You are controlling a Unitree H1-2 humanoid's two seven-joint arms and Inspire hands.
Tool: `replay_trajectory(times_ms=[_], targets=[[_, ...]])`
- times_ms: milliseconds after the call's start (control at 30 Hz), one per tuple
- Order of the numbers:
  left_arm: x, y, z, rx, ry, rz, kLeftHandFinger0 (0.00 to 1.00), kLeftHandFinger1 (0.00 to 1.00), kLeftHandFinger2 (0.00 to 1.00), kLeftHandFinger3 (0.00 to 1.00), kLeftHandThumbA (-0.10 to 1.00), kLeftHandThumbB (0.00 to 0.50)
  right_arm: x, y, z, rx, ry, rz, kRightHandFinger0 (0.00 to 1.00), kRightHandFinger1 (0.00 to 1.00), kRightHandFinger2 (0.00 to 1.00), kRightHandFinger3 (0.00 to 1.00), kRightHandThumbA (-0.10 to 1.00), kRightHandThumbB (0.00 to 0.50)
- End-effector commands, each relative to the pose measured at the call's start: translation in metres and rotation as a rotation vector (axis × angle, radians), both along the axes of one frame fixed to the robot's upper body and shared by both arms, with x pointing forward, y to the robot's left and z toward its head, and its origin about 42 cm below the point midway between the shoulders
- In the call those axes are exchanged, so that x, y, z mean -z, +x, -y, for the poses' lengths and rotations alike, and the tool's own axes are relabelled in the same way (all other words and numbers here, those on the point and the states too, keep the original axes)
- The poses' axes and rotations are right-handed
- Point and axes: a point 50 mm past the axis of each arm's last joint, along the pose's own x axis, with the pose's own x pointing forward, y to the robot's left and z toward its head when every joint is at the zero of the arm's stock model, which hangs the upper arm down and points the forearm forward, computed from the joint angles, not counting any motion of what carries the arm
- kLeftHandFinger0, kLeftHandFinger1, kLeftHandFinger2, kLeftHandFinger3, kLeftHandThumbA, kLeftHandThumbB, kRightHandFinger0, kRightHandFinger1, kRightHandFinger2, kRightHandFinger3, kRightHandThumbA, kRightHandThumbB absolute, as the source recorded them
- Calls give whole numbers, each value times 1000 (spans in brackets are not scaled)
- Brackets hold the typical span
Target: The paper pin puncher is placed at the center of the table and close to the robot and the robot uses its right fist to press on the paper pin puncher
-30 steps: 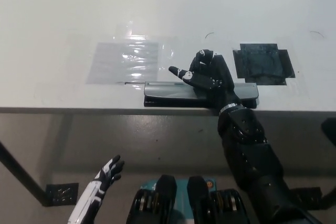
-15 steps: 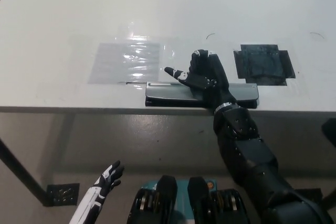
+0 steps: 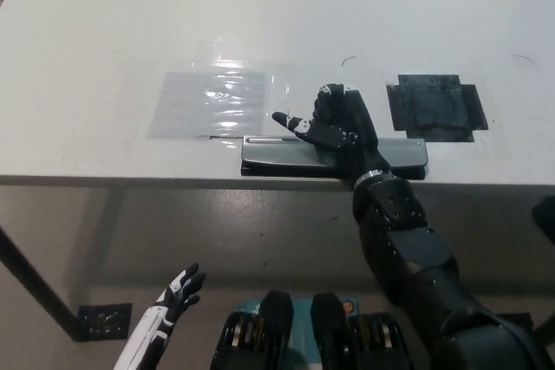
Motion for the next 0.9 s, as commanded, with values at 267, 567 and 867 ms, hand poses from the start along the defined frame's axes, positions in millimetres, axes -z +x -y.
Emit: replay_trajectory(times_ms=[267,567,867], targets=[[-24,19,-6,9,13,98,1000,1000,1000,1000,1000,263,-209,-53,40,-24,158,497,0,0,2,0,1000,185],[-28,26,-8,3,3,109,1000,1000,1000,1000,1000,265,-264,-157,100,-57,149,800,0,0,0,0,1000,198],[-35,33,-7,4,10,130,1000,1000,1000,1000,1000,303,-184,-248,146,52,10,694,0,0,0,0,1000,170]])
